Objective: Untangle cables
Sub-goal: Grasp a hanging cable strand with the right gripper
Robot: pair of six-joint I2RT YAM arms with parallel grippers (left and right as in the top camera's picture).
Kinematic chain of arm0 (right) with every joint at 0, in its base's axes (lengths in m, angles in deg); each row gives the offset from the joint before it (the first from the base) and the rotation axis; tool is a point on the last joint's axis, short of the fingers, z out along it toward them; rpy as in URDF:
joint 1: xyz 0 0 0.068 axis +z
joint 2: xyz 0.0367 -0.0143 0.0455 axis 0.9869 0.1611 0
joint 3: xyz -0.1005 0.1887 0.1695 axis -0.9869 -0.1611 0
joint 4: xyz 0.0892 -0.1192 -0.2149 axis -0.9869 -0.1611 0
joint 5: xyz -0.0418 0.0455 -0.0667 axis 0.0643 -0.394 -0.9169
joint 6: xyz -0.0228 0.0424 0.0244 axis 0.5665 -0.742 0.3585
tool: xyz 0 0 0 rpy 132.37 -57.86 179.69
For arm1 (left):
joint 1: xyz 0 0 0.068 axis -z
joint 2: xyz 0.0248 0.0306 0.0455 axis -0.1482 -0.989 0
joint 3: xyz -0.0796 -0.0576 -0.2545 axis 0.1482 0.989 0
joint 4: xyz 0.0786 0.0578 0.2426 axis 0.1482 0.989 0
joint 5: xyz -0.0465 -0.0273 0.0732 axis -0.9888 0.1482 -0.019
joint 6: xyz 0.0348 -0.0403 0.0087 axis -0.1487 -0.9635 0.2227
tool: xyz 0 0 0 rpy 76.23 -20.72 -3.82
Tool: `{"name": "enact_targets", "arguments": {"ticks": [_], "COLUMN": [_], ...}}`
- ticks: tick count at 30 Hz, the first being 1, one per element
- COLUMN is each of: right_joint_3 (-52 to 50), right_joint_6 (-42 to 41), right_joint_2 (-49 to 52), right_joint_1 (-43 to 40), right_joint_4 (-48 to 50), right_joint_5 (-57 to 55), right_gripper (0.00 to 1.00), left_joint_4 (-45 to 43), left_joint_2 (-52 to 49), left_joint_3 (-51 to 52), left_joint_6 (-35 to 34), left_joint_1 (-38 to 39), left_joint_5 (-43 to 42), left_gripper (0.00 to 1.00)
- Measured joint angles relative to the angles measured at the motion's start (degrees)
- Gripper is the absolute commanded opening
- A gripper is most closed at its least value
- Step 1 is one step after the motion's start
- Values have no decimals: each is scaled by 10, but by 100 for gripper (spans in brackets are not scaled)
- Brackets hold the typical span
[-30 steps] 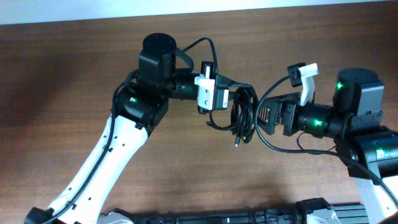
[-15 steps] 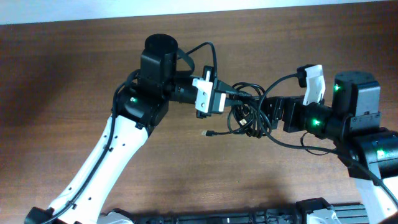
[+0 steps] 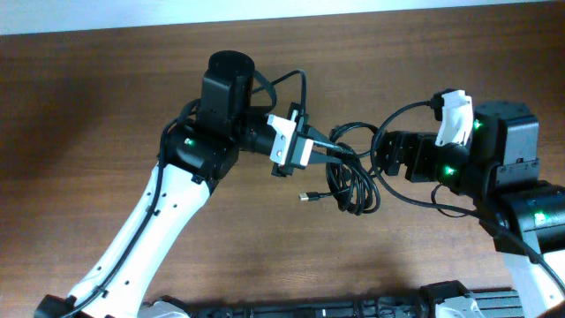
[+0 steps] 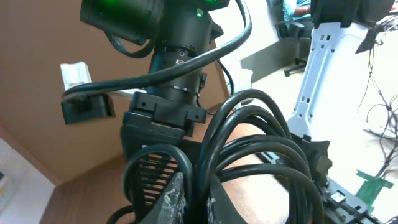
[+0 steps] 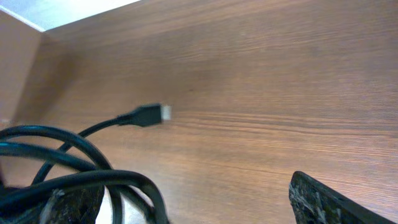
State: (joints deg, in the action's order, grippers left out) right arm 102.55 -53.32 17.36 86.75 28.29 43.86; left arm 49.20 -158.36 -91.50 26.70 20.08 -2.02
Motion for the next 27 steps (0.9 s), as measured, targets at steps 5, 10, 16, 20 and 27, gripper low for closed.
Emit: {"name": "enact_targets", "arguments": {"ticks": [5, 10, 16, 20, 27], "right_joint_3": [0, 0, 0, 0, 0], "right_joint_6": [0, 0, 0, 19, 77], "right_joint_2": [-15, -25, -27, -51, -98], "right_joint_1": [0, 0, 0, 0, 0], "right_joint_4": [-13, -27, -35, -35, -35], "right_joint_5": [-78, -133, -130, -90, 2], "right_gripper": [93, 93, 96, 100, 99], "left_joint_4": [20, 20, 21, 22, -9], "left_joint_2": [0, 0, 0, 0, 0], "left_joint_3": [0, 0, 0, 0, 0], "left_joint_6": [-2, -2, -2, -2, -3], "left_joint_1": [0, 1, 1, -8, -21], "left_joint_5": [-4, -4, 16, 64, 70], "left_gripper": [0, 0, 0, 0, 0]}}
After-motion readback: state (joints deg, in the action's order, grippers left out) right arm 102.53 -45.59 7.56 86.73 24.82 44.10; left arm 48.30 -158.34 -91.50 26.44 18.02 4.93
